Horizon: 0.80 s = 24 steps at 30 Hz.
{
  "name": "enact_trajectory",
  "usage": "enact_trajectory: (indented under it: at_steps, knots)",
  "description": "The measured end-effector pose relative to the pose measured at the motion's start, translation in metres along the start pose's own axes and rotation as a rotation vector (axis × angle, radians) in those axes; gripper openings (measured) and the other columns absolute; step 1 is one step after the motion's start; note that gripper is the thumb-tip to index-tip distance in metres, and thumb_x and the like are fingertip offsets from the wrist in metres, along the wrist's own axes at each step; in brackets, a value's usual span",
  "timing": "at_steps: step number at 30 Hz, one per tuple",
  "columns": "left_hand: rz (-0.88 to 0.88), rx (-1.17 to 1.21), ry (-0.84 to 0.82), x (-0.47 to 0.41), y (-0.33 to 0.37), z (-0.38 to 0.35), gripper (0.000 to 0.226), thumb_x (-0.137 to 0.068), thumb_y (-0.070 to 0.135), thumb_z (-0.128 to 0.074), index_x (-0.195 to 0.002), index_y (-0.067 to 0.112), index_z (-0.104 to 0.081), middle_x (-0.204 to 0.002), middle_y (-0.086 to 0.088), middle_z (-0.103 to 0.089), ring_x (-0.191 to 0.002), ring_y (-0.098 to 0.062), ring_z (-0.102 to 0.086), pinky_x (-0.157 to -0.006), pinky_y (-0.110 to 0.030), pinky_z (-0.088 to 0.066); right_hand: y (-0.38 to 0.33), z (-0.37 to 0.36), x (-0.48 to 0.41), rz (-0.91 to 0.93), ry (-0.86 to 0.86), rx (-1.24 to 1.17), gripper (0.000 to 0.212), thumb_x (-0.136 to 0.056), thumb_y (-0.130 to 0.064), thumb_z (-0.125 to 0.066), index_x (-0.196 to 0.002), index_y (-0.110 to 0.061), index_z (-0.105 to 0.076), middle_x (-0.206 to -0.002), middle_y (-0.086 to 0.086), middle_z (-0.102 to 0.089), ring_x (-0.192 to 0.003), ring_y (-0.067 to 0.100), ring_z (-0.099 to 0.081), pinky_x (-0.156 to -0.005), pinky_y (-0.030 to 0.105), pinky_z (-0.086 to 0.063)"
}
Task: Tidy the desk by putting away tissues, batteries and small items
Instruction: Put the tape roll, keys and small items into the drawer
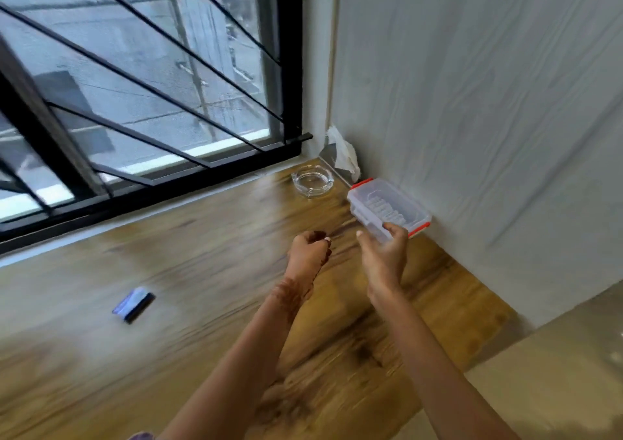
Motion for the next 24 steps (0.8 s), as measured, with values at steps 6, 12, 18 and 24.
enact_trajectory:
  at_steps: [6, 12, 18, 24]
  knots:
    - [-0.103, -0.002, 0.159, 0.063, -0.012, 0.085, 0.025, -0.091, 0.01, -0.05, -0.113, 0.009, -0.062, -0.086, 0.003, -0.063, -0.091, -0.018, -0.062, -0.087, -0.033, -0.052, -0.018, -0.052, 0.086, 0.153, -0.303, 0.054, 0.036, -0.087, -0.017, -0.062, -0.119, -0.012, -0.048, -0.109, -0.006, -0.045, -0.096, 0.004, -0.04, -0.071, 0.009, -0.03]
    - [-0.144, 0.058, 0.371, 0.128, -0.035, 0.182, 0.025, -0.093, 0.01, -0.048, -0.115, 0.01, -0.061, -0.105, -0.004, -0.065, -0.098, -0.018, -0.063, -0.086, -0.031, -0.051, -0.008, -0.106, 0.188, 0.261, -0.59, 0.105, 0.027, -0.087, -0.016, -0.062, -0.112, -0.01, -0.053, -0.103, -0.006, -0.051, -0.096, 0.005, -0.044, -0.075, 0.009, -0.031]
    - [-0.165, 0.193, 0.569, 0.195, -0.065, 0.281, 0.016, -0.093, 0.007, -0.047, -0.096, 0.015, -0.061, -0.098, -0.006, -0.065, -0.085, -0.018, -0.063, -0.079, -0.028, -0.049, 0.006, -0.145, 0.284, 0.227, -0.807, 0.128, 0.021, -0.086, -0.016, -0.062, -0.106, -0.012, -0.057, -0.101, -0.006, -0.056, -0.096, 0.006, -0.047, -0.09, 0.024, -0.039]
    - [-0.195, 0.29, 0.688, 0.272, -0.108, 0.38, 0.015, -0.095, 0.006, -0.045, -0.101, 0.009, -0.059, -0.089, -0.004, -0.064, -0.075, -0.012, -0.06, -0.069, -0.023, -0.045, 0.016, -0.166, 0.39, 0.21, -0.916, 0.112, 0.012, -0.086, -0.015, -0.061, -0.098, -0.015, -0.06, -0.1, 0.0, -0.064, -0.101, 0.013, -0.057, -0.088, 0.031, -0.048]
Point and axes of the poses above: each hand's wrist, its own x-axis away from the middle knuckle, its own z-axis out of the back of the hand, y = z × x, the point moved 4 cm from there along -x, towards the middle knuckle
